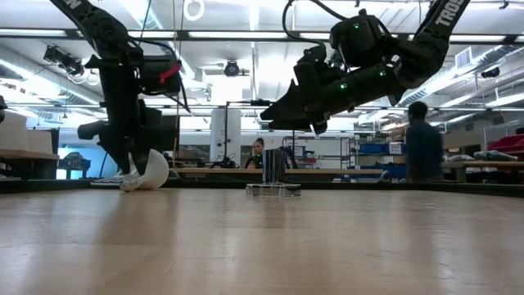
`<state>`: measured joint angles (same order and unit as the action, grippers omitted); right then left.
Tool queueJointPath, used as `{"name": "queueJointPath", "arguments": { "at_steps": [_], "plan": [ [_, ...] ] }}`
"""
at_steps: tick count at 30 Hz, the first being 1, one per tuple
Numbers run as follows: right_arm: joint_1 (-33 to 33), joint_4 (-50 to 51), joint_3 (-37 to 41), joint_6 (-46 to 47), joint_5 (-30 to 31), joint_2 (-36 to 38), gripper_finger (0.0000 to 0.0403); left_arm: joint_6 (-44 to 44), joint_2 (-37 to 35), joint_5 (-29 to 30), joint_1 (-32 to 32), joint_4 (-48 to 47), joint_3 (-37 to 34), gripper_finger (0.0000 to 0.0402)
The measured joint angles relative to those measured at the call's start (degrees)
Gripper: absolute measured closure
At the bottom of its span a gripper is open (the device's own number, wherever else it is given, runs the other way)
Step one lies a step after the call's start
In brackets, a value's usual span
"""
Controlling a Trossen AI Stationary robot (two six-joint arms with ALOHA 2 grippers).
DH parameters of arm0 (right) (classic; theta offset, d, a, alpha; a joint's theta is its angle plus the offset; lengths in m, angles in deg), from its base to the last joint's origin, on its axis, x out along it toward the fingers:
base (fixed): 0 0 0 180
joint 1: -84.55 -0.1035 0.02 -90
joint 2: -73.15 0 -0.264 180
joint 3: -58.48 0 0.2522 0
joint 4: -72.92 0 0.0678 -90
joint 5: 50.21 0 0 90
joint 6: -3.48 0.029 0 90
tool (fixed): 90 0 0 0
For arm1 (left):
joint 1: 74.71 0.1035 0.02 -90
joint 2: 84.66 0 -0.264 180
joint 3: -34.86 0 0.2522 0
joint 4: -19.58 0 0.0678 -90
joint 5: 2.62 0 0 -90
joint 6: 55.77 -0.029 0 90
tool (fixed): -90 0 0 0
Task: Screw lightbulb
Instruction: Insert the lightbulb into the lamp
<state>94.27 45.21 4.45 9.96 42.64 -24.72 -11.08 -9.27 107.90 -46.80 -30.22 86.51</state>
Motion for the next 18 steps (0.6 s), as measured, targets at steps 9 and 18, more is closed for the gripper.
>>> {"name": "queueJointPath", "arguments": {
  "at_steps": [9,18],
  "plan": [
    [0.00,0.04,0.00,0.00,0.00,-0.02,0.0128,-2.28,1.76,-1.26,1.61,2.57,0.00,0.0228],
    [-0.14,0.15,0.00,0.00,0.00,-0.04,0.0128,-8.50,6.05,-1.98,1.90,8.66,0.09,0.0228]
  ]
}}
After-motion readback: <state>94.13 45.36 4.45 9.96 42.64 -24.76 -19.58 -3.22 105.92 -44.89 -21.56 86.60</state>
